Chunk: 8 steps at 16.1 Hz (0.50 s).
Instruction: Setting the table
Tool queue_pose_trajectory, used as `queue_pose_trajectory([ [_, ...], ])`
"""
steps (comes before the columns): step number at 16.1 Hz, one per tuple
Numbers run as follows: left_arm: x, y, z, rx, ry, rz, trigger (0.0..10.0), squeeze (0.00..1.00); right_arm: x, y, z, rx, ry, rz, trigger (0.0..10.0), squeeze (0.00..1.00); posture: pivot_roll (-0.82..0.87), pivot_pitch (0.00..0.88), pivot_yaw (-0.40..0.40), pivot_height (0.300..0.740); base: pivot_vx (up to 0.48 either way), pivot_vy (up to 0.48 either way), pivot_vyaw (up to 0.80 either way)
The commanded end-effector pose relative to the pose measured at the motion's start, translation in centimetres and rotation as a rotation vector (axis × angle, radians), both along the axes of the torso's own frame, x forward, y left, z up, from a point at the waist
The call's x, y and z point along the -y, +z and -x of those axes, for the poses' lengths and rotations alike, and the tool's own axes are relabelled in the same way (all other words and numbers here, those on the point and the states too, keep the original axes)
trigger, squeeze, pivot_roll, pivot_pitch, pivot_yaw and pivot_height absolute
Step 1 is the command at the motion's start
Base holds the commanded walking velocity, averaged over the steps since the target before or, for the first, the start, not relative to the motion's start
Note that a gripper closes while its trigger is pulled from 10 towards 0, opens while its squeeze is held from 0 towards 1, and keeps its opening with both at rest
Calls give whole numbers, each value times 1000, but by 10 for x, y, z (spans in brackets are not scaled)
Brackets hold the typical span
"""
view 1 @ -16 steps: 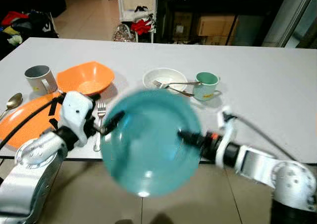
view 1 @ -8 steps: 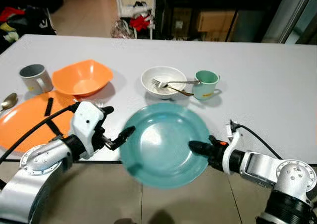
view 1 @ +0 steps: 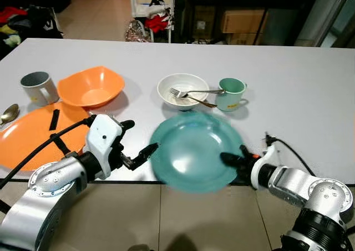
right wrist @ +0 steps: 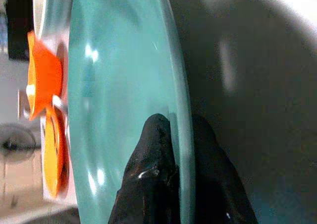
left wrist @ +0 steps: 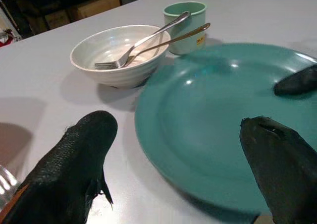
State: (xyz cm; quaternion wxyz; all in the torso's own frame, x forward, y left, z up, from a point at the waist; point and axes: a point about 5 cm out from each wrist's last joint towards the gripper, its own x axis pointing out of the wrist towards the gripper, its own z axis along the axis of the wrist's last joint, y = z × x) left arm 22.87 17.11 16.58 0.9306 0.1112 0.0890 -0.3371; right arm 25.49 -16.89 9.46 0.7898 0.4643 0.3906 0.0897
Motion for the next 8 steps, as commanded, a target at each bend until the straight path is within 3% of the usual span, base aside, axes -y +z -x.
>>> queue_pose_trajectory([
  [1, 3, 1, -2, 2, -11, -9, 10000, 0, 2, 6, -8, 35, -25, 10, 10000, 0, 74, 0, 4, 740, 0, 0, 0],
  [8, 9, 0, -5, 10, -5, 3, 10000, 0, 5, 15, -30, 80, -116, -25, 10000, 0, 81, 0, 3, 740, 0, 0, 0],
])
